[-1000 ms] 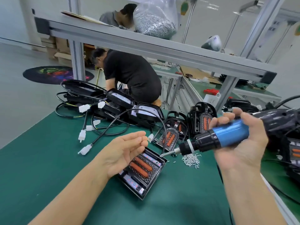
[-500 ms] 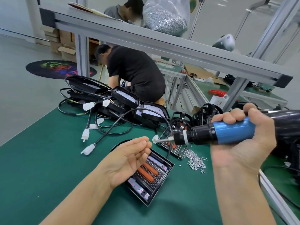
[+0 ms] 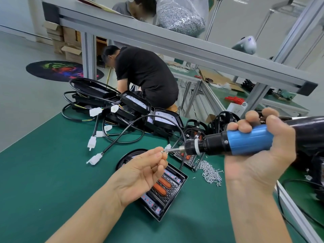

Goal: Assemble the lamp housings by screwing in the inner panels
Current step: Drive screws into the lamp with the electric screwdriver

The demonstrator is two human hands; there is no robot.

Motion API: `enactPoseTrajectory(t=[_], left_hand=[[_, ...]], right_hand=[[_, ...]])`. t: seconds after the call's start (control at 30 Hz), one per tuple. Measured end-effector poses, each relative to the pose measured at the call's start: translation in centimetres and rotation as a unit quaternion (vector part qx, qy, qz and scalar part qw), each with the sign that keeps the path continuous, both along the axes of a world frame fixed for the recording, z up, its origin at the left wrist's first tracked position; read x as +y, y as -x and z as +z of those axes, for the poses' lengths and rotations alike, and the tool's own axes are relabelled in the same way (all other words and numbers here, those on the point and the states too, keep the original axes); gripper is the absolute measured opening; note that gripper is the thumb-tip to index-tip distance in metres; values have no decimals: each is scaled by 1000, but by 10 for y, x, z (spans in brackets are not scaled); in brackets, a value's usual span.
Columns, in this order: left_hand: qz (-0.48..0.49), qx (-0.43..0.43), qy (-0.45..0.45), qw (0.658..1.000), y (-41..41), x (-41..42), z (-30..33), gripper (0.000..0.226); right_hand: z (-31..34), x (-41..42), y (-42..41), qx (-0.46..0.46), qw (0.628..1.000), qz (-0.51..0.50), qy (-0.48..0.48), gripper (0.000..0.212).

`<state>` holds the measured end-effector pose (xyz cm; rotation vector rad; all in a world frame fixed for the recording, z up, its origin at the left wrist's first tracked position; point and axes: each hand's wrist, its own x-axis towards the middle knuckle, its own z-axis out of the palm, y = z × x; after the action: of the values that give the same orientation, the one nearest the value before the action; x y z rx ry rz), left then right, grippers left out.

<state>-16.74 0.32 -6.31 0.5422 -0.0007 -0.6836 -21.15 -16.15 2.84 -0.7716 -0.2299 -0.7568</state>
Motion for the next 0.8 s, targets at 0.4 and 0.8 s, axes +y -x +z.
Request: enactPoseTrajectory(t=[0.4,0.8], left_hand=[[15,-36,-48,998,5,-4,0,13],[86,-141,-134,977,4,-5,-6,16]], right_hand=[[-2,2,6,0,1000,-5,4,8],[-6,0,5,4,1000,-24,20,10]])
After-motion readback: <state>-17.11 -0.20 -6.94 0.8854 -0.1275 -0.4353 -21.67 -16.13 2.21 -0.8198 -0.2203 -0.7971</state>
